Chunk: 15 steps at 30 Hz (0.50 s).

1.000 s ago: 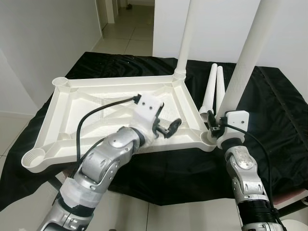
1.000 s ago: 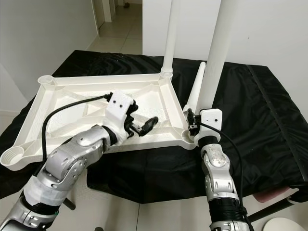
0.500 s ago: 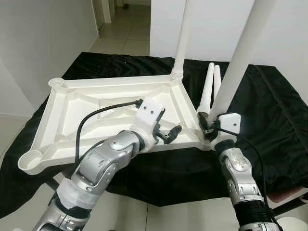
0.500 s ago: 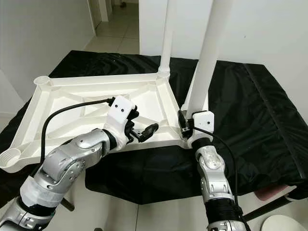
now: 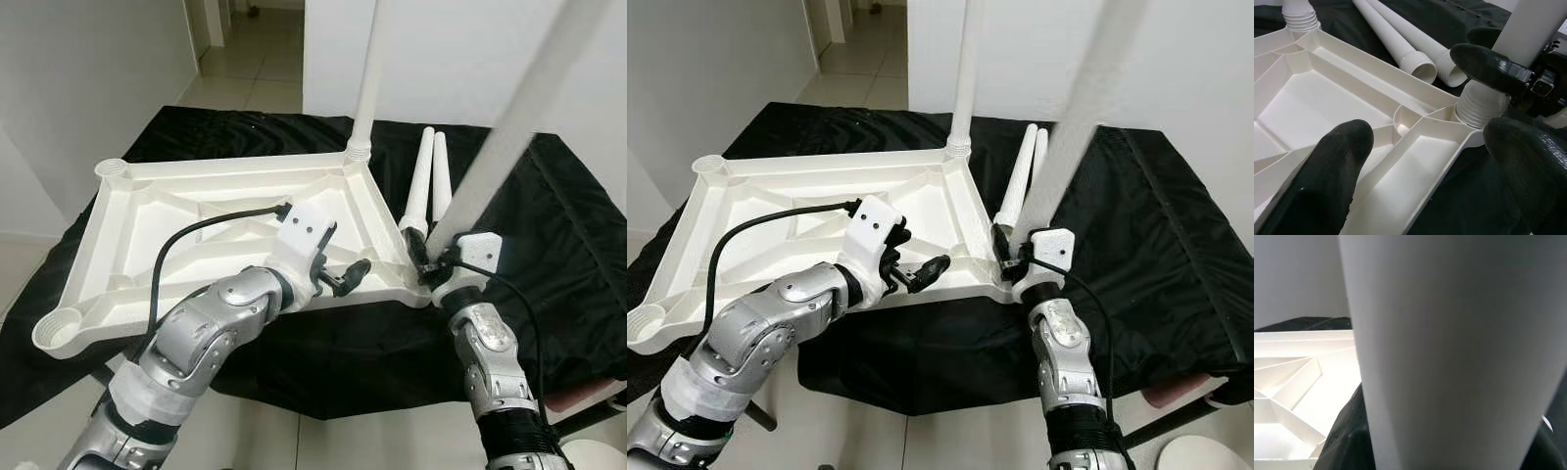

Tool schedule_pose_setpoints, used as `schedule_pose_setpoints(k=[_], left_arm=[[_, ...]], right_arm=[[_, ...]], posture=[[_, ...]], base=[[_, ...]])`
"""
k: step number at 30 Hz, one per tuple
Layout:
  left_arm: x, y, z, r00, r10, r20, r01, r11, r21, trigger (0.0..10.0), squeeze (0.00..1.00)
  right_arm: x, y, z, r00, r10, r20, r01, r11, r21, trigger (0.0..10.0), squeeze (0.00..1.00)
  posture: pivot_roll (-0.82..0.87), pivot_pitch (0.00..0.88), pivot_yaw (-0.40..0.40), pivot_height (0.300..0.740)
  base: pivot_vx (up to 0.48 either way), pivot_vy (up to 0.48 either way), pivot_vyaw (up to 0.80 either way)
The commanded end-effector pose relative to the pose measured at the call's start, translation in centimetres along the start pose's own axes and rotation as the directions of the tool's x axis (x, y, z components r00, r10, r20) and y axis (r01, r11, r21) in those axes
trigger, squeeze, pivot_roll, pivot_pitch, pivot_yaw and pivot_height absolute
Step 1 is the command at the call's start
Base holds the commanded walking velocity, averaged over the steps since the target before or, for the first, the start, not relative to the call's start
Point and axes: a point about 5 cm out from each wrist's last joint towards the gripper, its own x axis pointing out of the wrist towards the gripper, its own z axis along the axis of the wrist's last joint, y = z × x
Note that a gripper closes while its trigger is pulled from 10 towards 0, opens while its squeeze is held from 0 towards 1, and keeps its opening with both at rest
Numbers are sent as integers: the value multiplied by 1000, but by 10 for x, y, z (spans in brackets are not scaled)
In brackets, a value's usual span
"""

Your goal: Building children table

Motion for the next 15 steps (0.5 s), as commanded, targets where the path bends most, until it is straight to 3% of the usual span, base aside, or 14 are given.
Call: schedule_pose_setpoints(k=[1, 15], left_arm=[[-1, -14, 5, 975, -224, -1, 224, 974, 22, 10000, 0], [-2, -14, 5, 975, -222, -7, 223, 975, 25, 10000, 0]], right_arm=[[-8, 5, -24, 992, 9, -130, -1, 998, 56, 10000, 0], [-2, 10, -36, 970, 4, -244, 27, 992, 124, 10000, 0]], posture=[[7, 33, 28, 740], [14, 27, 23, 740]], base=[[0, 0, 0], [0, 0, 0]])
